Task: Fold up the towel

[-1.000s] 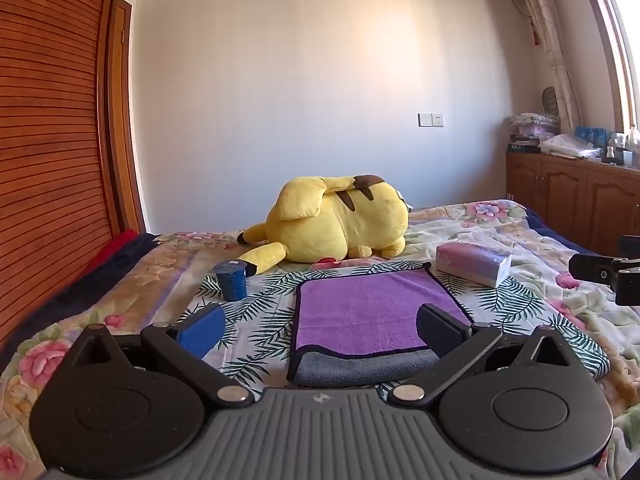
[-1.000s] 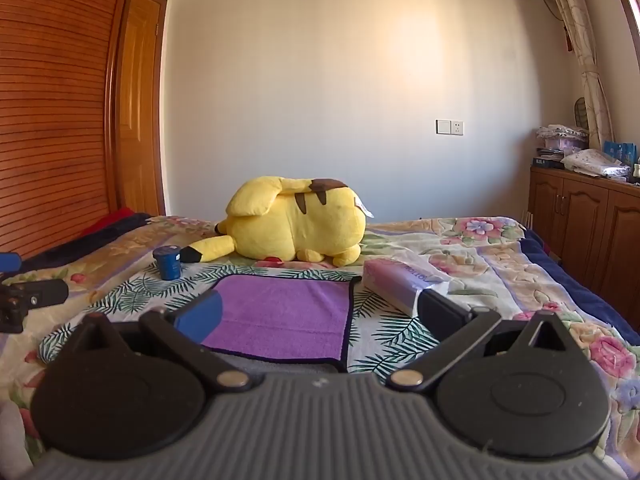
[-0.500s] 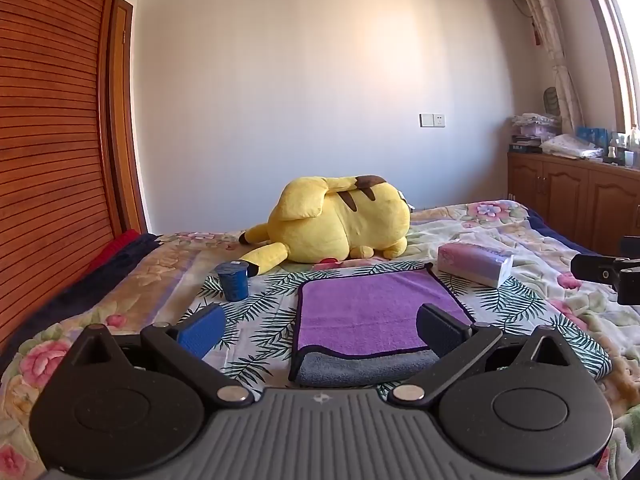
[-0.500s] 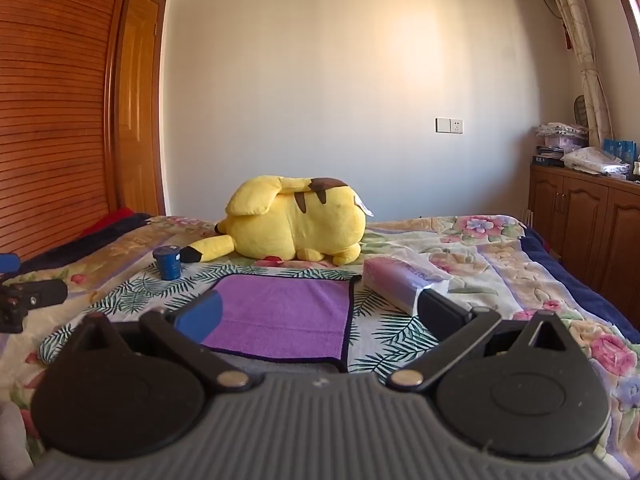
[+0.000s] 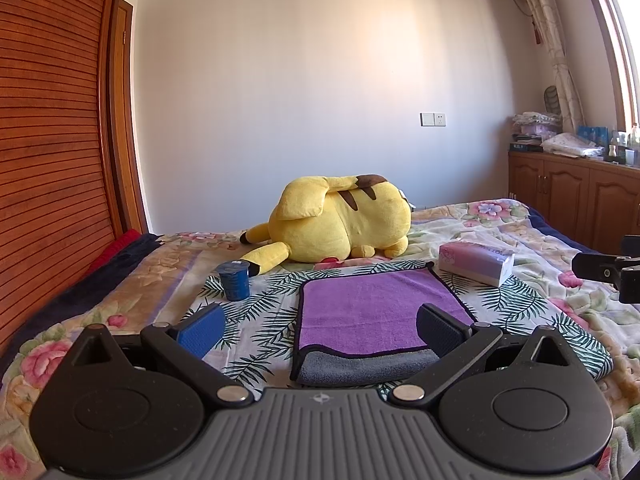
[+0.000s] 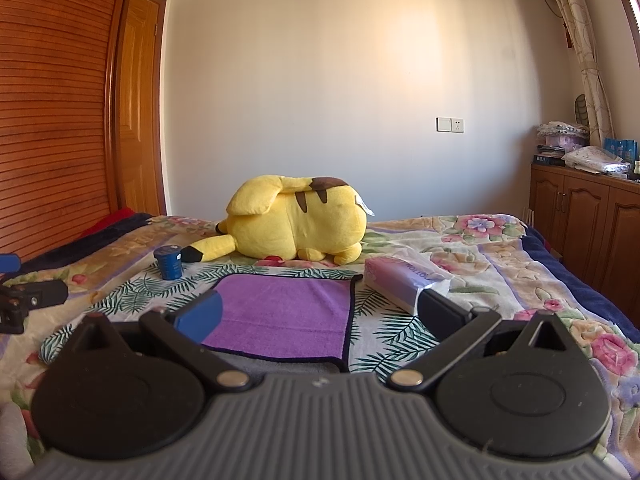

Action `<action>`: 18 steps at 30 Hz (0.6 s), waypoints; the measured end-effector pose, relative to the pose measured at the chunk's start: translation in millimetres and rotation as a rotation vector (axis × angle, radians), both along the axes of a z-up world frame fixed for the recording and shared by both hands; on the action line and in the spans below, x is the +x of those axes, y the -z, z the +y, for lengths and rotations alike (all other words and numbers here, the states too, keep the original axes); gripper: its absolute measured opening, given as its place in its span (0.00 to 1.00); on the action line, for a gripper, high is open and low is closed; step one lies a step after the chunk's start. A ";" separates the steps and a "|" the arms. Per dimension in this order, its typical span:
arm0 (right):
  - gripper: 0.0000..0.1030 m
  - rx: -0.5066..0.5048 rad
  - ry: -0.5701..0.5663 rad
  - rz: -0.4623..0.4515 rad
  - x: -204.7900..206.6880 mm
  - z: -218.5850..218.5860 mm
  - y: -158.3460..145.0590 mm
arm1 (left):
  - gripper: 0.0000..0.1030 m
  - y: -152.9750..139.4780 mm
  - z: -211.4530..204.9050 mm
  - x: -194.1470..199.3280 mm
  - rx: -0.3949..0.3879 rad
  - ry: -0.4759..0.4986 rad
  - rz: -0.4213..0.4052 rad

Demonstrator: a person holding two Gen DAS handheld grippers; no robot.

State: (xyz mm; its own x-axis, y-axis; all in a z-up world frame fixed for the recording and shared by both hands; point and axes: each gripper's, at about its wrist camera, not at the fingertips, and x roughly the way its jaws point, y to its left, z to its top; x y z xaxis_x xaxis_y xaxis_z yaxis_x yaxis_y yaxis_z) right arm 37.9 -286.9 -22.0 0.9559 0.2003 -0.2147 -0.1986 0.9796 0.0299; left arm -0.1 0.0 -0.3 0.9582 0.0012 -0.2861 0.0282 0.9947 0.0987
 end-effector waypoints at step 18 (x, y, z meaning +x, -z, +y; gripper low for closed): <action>1.00 0.001 0.000 0.002 0.2 1.6 -1.0 | 0.84 0.1 0.0 0.1 0.001 -0.001 0.000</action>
State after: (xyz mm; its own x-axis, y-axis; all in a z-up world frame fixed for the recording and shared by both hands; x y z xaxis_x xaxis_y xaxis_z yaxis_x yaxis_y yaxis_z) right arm 38.1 -285.3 -21.0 0.9555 0.2008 -0.2160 -0.1987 0.9796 0.0314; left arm 0.0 0.0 -0.4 0.9581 0.0022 -0.2864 0.0276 0.9946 0.1000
